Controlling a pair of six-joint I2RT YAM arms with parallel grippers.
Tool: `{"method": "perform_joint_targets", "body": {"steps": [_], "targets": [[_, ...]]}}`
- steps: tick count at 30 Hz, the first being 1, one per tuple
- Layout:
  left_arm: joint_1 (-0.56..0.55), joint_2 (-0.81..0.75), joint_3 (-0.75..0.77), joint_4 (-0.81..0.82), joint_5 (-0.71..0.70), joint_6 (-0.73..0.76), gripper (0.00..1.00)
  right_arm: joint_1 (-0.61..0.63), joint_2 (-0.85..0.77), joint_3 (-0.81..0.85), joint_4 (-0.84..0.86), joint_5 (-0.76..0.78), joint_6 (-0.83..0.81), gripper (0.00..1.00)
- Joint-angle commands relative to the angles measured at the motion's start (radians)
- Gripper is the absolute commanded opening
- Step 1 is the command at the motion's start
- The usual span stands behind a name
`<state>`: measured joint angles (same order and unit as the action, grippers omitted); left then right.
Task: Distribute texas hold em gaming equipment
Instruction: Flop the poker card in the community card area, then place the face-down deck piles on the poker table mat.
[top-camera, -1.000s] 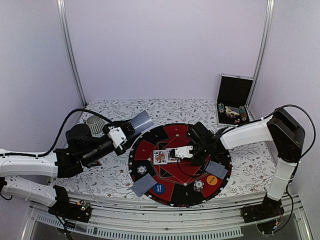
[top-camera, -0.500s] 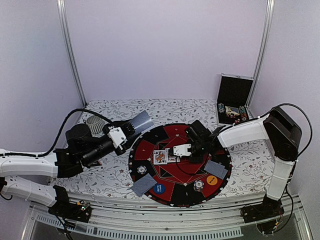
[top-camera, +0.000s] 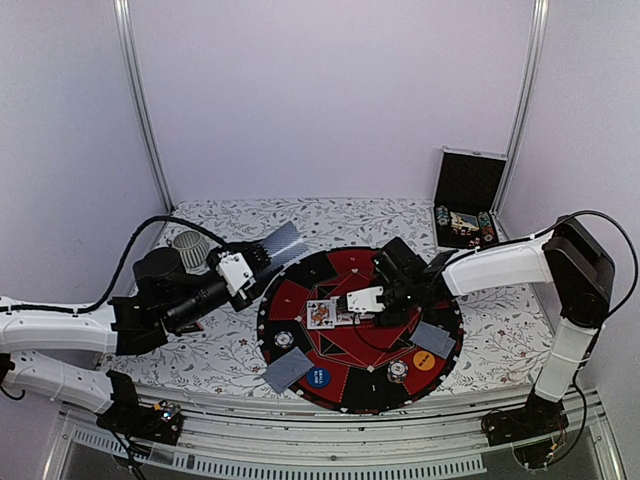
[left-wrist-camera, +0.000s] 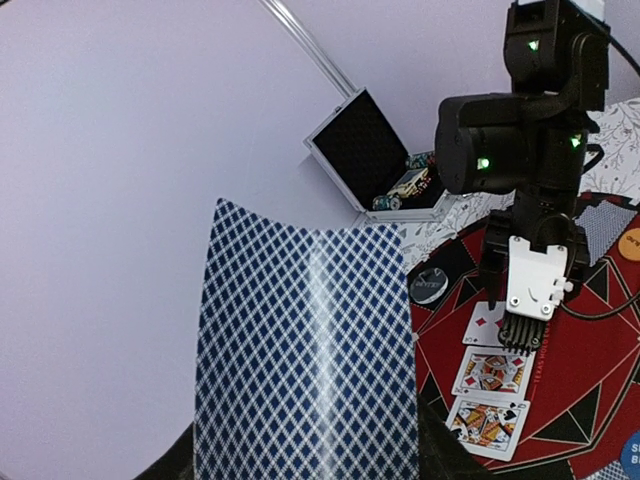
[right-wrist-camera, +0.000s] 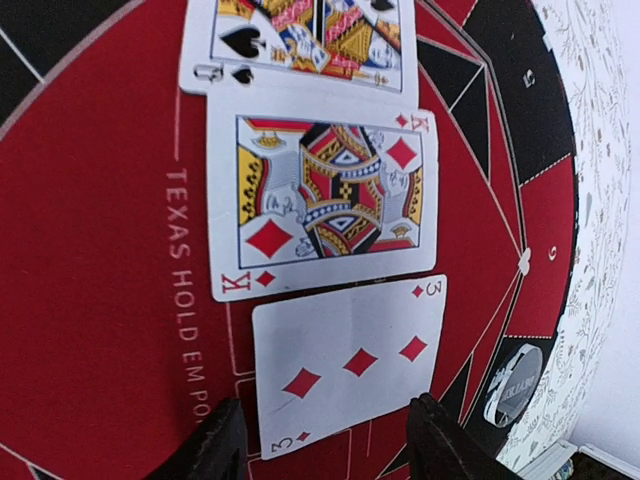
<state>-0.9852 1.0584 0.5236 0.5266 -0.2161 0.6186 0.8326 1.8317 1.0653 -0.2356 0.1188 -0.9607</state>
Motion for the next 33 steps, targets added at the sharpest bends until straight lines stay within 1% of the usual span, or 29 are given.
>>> {"method": "perform_joint_targets", "body": {"steps": [1,2,3,7,9,12,17,22,25,29,33], "targets": [[0.037,0.039,0.024,0.001,0.014,-0.087,0.5,0.018,-0.121,-0.012,-0.009,-0.057,0.026,0.71],[0.048,0.048,0.029,-0.006,0.018,-0.103,0.5,0.017,-0.146,-0.016,0.0,-0.068,0.034,0.95],[0.064,0.056,0.031,-0.011,0.032,-0.121,0.5,0.017,-0.169,-0.02,0.01,-0.079,0.041,1.0],[0.111,0.09,0.036,-0.039,0.128,-0.183,0.5,0.016,-0.279,-0.016,0.077,-0.133,0.153,0.99],[0.132,0.124,0.048,-0.058,0.187,-0.218,0.51,0.015,-0.336,-0.031,0.13,-0.202,0.216,0.99],[0.181,0.183,0.075,-0.101,0.253,-0.284,0.51,0.012,-0.408,-0.064,0.19,-0.246,0.301,0.99],[0.273,0.317,0.107,-0.106,0.277,-0.338,0.51,0.011,-0.508,-0.107,0.233,-0.256,0.393,0.99],[0.371,0.462,0.146,-0.097,0.355,-0.379,0.51,0.01,-0.607,-0.177,0.279,-0.253,0.413,0.99],[0.378,0.553,0.162,-0.087,0.357,-0.373,0.51,0.011,-0.654,-0.217,0.291,-0.252,0.415,0.99],[0.383,0.674,0.192,-0.062,0.315,-0.41,0.5,0.011,-0.697,-0.241,0.292,-0.255,0.425,0.99],[0.396,0.777,0.251,-0.09,0.331,-0.44,0.5,0.011,-0.722,-0.25,0.298,-0.258,0.425,0.99]]}}
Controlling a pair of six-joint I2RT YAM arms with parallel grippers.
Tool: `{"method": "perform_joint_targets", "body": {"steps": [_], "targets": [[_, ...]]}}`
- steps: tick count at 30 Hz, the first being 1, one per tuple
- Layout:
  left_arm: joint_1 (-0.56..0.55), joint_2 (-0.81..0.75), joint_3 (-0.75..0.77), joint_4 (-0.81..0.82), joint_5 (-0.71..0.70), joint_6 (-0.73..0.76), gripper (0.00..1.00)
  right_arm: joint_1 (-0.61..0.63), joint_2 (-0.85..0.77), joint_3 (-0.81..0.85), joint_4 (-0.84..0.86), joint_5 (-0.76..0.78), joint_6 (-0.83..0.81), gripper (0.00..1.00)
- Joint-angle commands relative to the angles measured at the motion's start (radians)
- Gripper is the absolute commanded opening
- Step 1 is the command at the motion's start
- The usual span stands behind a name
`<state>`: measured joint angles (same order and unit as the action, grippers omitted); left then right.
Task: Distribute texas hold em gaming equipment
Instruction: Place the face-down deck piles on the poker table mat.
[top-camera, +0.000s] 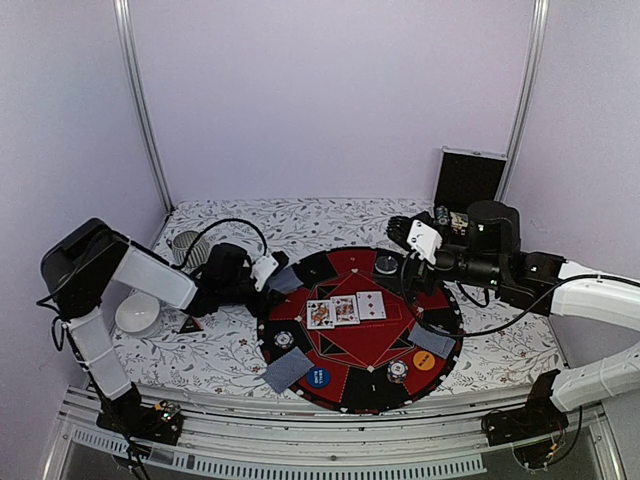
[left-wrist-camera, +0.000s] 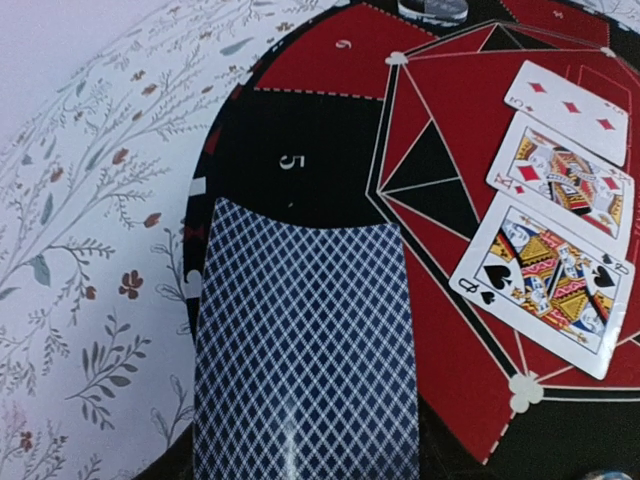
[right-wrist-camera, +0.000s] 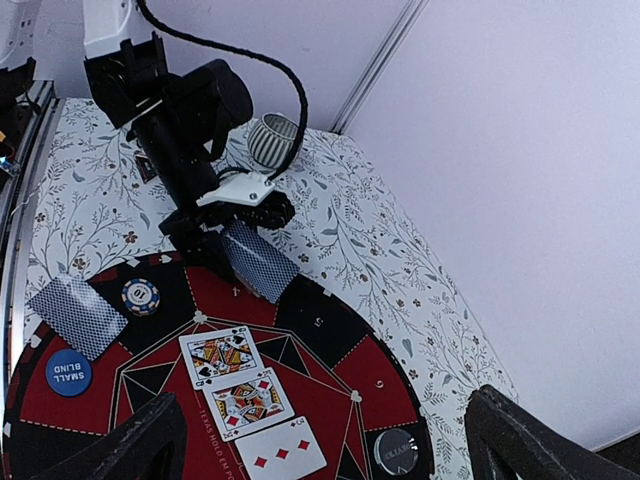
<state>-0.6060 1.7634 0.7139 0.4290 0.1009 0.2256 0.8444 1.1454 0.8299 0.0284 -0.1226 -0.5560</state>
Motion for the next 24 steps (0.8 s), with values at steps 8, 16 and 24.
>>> {"method": "perform_joint_targets", "body": {"steps": [8,16,24], "targets": [[0.045,0.164,0.115,-0.035,0.056,-0.05,0.52,-0.002,-0.059,-0.021,0.039,-0.025,0.024,0.99],[0.073,0.194,0.169,-0.146,0.123,-0.047,0.69,-0.001,-0.079,-0.02,0.036,-0.035,0.024,0.99],[0.075,0.192,0.168,-0.172,0.156,-0.067,0.94,-0.002,-0.094,-0.018,0.032,-0.05,0.024,0.99]]}}
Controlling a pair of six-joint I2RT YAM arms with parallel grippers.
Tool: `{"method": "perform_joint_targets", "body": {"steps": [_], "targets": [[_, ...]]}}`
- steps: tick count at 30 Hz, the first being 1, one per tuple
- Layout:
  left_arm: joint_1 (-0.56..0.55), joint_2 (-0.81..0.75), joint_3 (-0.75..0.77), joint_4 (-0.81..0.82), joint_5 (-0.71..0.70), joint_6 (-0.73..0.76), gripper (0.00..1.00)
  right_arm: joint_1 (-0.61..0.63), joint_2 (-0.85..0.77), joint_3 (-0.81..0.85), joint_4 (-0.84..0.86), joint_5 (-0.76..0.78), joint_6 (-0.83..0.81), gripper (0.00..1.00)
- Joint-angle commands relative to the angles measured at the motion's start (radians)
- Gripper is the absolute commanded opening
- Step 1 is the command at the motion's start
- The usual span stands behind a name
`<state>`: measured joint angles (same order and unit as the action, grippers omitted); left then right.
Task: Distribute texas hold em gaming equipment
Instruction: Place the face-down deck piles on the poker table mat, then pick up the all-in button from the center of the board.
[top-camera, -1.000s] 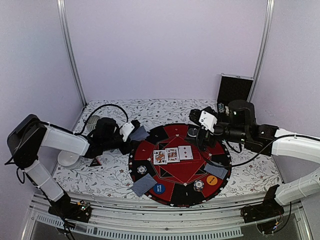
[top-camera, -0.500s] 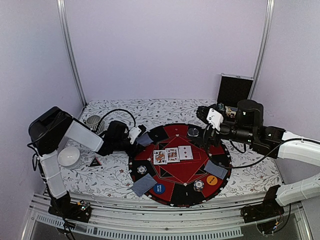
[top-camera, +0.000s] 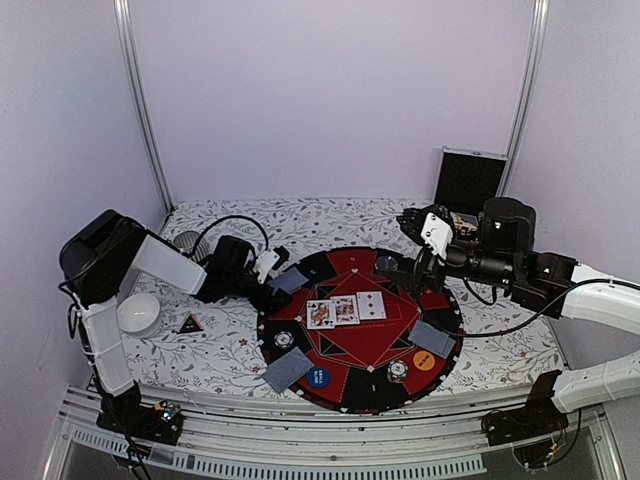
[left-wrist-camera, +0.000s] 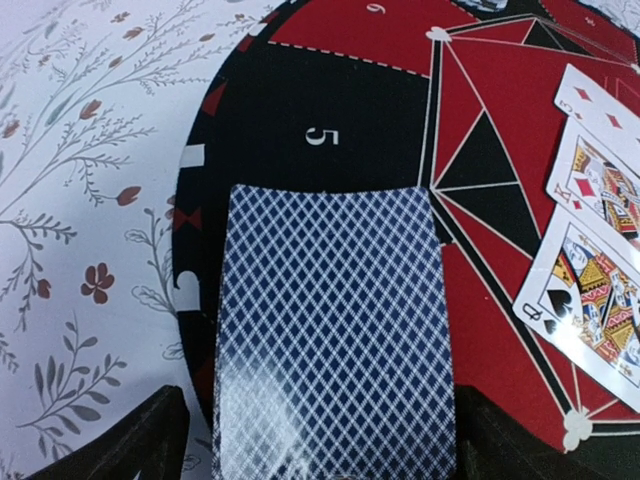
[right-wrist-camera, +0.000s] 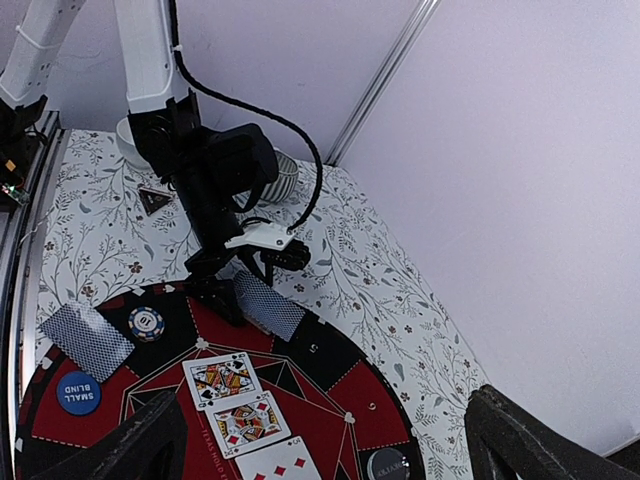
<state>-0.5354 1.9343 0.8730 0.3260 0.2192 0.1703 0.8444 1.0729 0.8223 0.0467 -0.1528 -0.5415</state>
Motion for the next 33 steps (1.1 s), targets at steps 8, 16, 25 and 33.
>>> {"method": "perform_joint_targets", "body": {"steps": [8,16,25,33], "targets": [[0.003,-0.219,-0.096,-0.045,0.011,-0.067,0.98,-0.001,-0.036,-0.012,0.019,-0.048,0.015,0.99],[0.003,-0.463,0.001,-0.524,-0.387,-0.471,0.98,-0.002,-0.051,-0.014,0.021,-0.079,0.041,0.99],[0.002,-0.43,0.023,-1.03,-0.557,-0.8,0.98,-0.002,-0.057,-0.025,0.033,-0.111,0.041,0.99],[0.055,-0.364,0.006,-1.064,-0.571,-0.856,0.98,-0.001,-0.064,-0.031,0.025,-0.129,0.044,0.99]]}}
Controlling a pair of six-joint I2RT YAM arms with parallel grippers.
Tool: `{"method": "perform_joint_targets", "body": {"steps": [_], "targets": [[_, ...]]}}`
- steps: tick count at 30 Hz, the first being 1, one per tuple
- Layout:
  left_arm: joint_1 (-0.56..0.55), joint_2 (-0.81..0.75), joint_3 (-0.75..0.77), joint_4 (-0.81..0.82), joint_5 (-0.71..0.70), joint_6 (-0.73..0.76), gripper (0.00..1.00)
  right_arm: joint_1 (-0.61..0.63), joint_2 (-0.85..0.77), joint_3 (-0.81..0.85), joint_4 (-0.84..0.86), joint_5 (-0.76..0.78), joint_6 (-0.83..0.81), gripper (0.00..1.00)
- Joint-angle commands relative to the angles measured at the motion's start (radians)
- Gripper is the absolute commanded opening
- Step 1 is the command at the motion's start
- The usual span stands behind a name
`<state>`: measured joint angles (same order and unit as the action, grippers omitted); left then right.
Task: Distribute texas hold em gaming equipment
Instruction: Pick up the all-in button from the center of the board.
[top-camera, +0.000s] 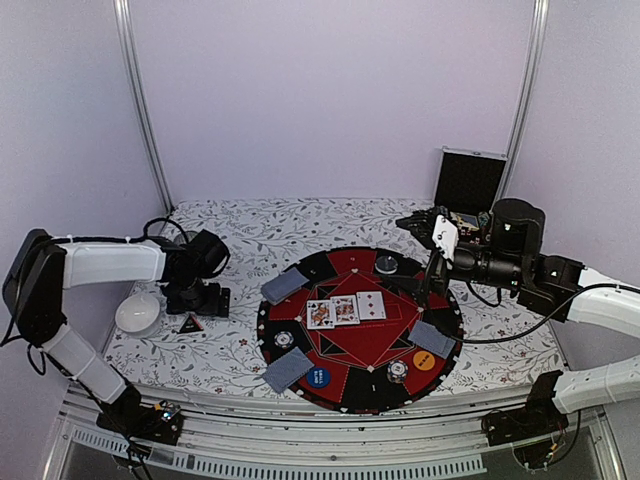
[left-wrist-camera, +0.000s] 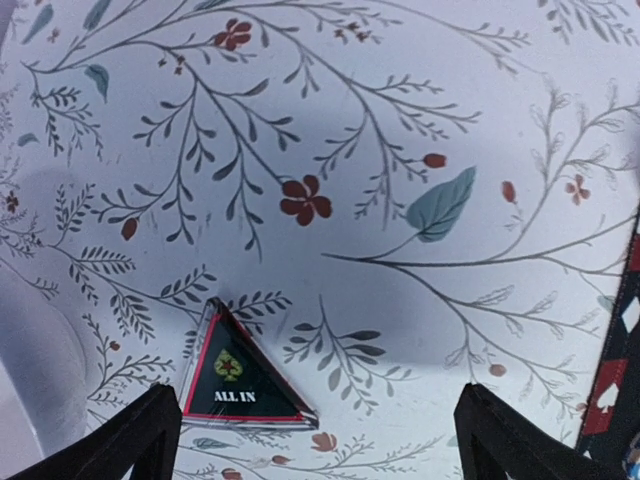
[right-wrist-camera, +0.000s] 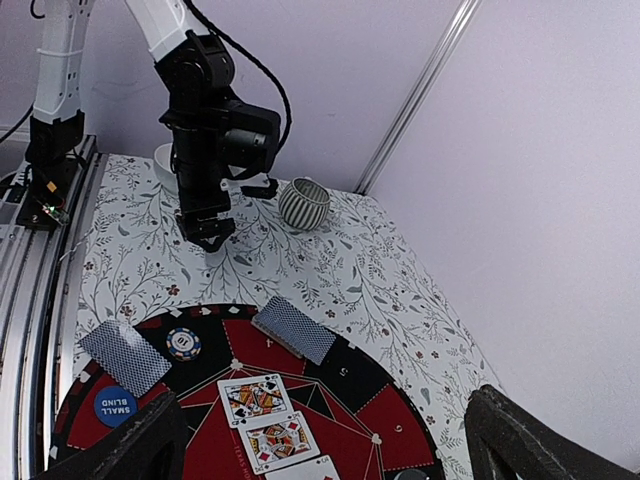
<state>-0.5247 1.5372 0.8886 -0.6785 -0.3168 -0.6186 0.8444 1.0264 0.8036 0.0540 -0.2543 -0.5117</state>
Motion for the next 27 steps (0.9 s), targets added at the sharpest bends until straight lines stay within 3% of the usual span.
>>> {"method": "perform_joint_targets", "body": {"steps": [1,11,14,20,27], "targets": [[0.059,0.046,-0.015,-0.05,-0.027,-0.067,0.98,-0.002,-0.017,-0.012,0.017,-0.03,0.015,0.99],[0.135,0.11,-0.075,0.068,0.144,-0.01,0.98,-0.002,-0.017,-0.011,0.009,-0.045,0.011,0.99],[0.139,0.097,-0.093,0.066,0.226,-0.013,0.91,-0.002,-0.016,-0.007,0.006,-0.048,0.007,0.99],[0.063,0.042,-0.126,0.042,0.266,-0.035,0.86,-0.001,-0.011,-0.004,0.004,-0.053,0.001,0.99],[-0.057,0.058,-0.103,-0.006,0.258,-0.019,0.88,-0.001,-0.005,0.004,-0.008,-0.067,-0.001,0.99]]}}
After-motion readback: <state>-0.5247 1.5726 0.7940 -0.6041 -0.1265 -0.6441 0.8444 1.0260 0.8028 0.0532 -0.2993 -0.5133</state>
